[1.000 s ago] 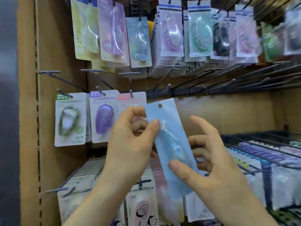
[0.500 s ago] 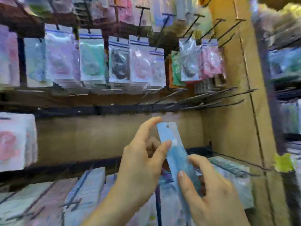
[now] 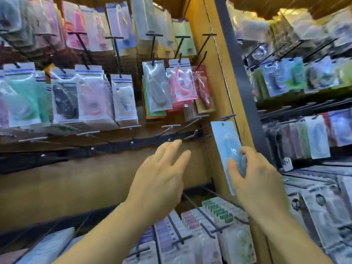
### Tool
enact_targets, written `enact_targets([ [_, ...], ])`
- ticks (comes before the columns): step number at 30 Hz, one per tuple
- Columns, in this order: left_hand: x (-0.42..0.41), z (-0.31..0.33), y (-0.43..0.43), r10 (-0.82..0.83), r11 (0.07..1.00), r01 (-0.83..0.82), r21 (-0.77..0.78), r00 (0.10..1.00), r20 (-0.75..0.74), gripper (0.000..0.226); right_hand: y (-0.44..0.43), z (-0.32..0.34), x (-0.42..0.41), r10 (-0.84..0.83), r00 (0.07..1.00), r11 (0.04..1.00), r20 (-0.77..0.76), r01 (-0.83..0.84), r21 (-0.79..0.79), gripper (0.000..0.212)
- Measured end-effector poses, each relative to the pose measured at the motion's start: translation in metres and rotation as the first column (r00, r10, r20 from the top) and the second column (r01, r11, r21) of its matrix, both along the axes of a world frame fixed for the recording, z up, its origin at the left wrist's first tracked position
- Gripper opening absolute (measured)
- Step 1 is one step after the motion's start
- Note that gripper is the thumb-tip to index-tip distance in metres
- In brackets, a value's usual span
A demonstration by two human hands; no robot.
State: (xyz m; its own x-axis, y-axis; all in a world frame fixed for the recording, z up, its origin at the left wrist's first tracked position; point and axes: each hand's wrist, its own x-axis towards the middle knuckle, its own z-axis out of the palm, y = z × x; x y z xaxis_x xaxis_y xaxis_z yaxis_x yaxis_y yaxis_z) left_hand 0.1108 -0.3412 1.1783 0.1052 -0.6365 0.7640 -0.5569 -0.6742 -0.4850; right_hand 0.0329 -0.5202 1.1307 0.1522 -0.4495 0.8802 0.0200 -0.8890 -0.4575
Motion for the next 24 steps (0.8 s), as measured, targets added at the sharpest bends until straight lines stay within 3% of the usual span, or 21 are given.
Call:
enact_targets([
  [5,0.002,0.010,-0.012,0.078,0.996,-0.080,-0.045,0.996,-0.030,0.052,-0.006,0.004,0.001,-0.068,0.984,0.998,-0.162,0.067,-0.010,0.043],
  [8,-0.001,0.014,-0.017,0.083,0.996,-0.084,-0.039,0.996,-0.007,0.047,-0.009,0.005,0.000,-0.053,0.986,0.999,-0.160,0.052,-0.015,0.044],
  [19,-0.016,0.009,-0.047,-0.125,0.992,0.122,-0.032,0.985,-0.119,0.042,-0.029,0.023,0.011,-0.158,0.933,0.983,-0.322,0.120,-0.137,0.037],
  [24,-0.021,-0.007,-0.040,-0.144,0.990,0.143,-0.019,0.970,-0.194,0.036,-0.034,0.021,0.048,-0.109,0.922,0.988,-0.371,0.059,-0.142,0.034],
])
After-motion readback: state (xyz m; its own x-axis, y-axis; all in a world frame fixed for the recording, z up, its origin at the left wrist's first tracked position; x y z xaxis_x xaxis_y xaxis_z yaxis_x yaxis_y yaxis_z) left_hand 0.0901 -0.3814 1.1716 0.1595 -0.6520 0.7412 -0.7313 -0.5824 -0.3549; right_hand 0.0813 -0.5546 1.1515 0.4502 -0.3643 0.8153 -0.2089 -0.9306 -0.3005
